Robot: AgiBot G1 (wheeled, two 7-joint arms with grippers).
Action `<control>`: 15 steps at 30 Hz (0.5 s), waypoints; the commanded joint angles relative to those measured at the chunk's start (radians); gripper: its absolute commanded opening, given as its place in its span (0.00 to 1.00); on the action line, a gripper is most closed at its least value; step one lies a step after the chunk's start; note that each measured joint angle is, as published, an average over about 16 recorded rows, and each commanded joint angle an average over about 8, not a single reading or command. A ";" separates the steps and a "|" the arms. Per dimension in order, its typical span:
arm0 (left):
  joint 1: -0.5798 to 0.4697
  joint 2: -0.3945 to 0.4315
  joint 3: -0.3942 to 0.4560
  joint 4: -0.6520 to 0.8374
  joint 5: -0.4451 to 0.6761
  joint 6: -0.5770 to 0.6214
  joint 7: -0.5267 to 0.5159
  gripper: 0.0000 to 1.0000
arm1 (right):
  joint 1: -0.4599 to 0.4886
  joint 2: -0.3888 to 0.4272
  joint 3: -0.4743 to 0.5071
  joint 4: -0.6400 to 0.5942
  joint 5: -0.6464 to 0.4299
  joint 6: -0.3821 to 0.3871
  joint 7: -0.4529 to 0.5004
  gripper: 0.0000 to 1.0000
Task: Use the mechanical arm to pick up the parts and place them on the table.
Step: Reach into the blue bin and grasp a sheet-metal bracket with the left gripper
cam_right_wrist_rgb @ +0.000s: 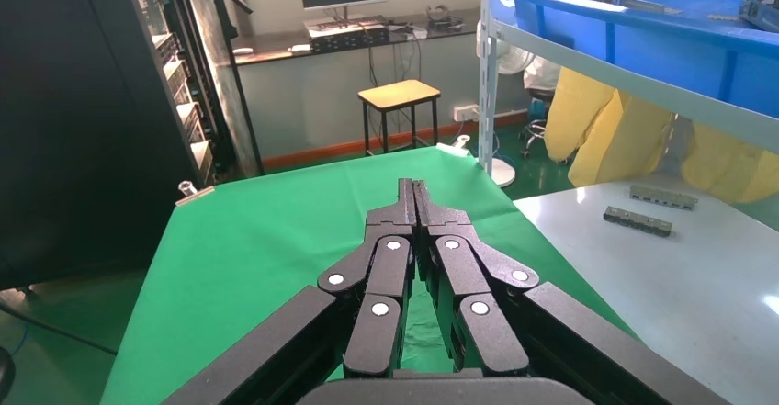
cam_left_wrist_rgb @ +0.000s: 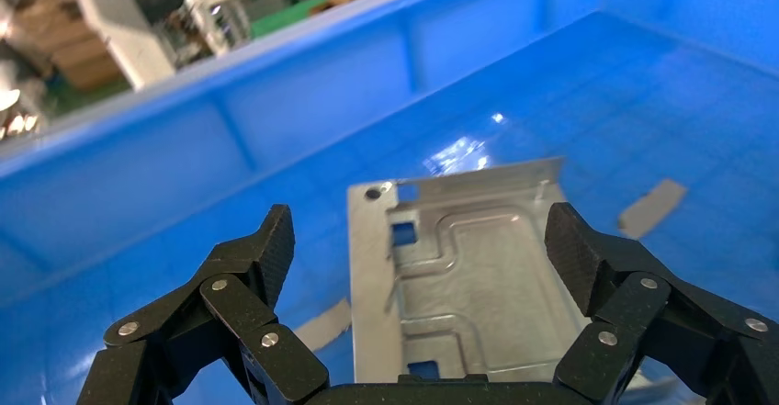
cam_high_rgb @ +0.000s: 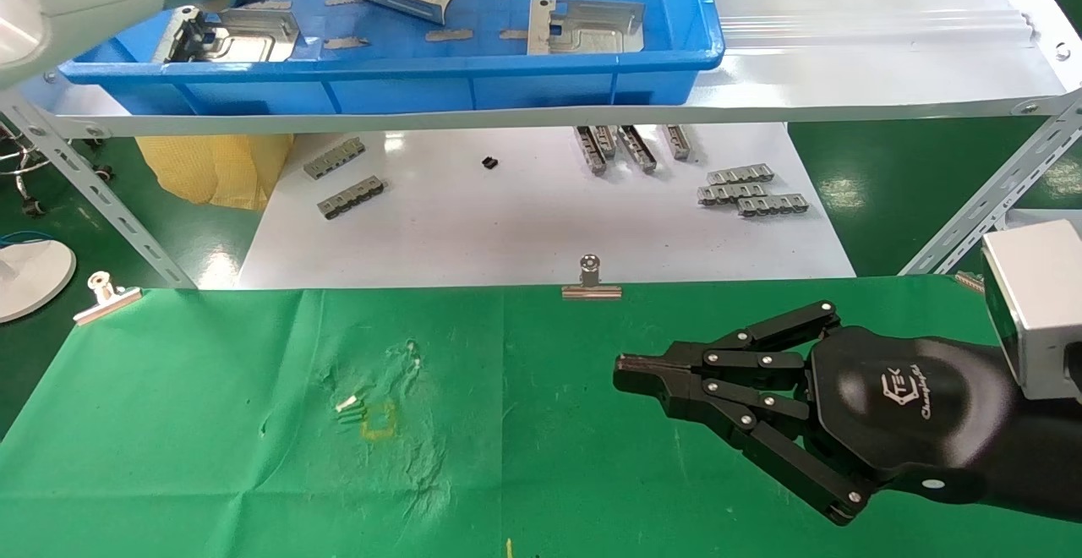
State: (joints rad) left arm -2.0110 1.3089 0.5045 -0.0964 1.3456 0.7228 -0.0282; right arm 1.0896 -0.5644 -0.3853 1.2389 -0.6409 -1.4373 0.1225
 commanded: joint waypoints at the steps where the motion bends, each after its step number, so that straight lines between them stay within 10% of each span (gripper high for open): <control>1: -0.016 0.025 0.003 0.043 0.006 -0.043 -0.003 0.19 | 0.000 0.000 0.000 0.000 0.000 0.000 0.000 0.55; 5: -0.024 0.036 0.010 0.075 0.015 -0.062 -0.037 0.00 | 0.000 0.000 0.000 0.000 0.000 0.000 0.000 1.00; 15: -0.029 0.035 0.035 0.086 0.050 -0.052 -0.107 0.00 | 0.000 0.000 0.000 0.000 0.000 0.000 0.000 1.00</control>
State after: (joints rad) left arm -2.0375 1.3442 0.5357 -0.0137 1.3892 0.6661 -0.1297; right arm 1.0896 -0.5644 -0.3853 1.2389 -0.6409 -1.4373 0.1225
